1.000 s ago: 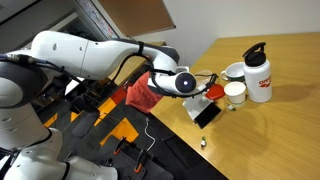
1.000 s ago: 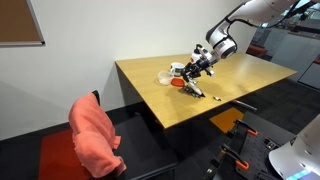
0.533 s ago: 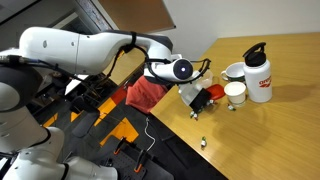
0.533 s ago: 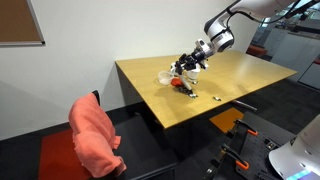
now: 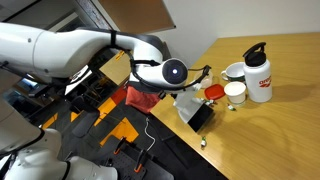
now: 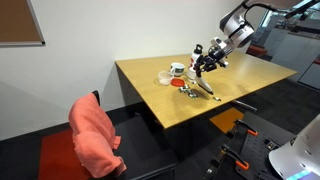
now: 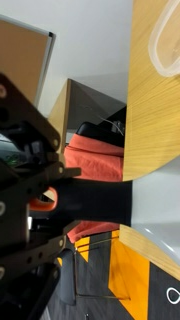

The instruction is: Use the brush to sweep the candy to the left side of the table

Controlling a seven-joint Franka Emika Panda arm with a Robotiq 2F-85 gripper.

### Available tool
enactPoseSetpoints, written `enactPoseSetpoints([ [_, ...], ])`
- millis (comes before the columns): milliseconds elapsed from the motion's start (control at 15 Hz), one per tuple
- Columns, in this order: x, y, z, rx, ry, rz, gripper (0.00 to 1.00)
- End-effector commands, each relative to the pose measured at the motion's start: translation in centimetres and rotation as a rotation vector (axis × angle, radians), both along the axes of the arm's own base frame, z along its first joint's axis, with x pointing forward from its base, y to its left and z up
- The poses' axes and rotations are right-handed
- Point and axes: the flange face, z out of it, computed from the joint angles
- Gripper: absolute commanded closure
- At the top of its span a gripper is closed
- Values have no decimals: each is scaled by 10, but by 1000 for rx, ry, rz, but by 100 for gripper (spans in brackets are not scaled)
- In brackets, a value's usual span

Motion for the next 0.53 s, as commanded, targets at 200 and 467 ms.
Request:
enactPoseSetpoints([
  [200,-67,-9,31,-43,111,-85,84],
  [467,-101,-12,19,-46,186,-186,84],
])
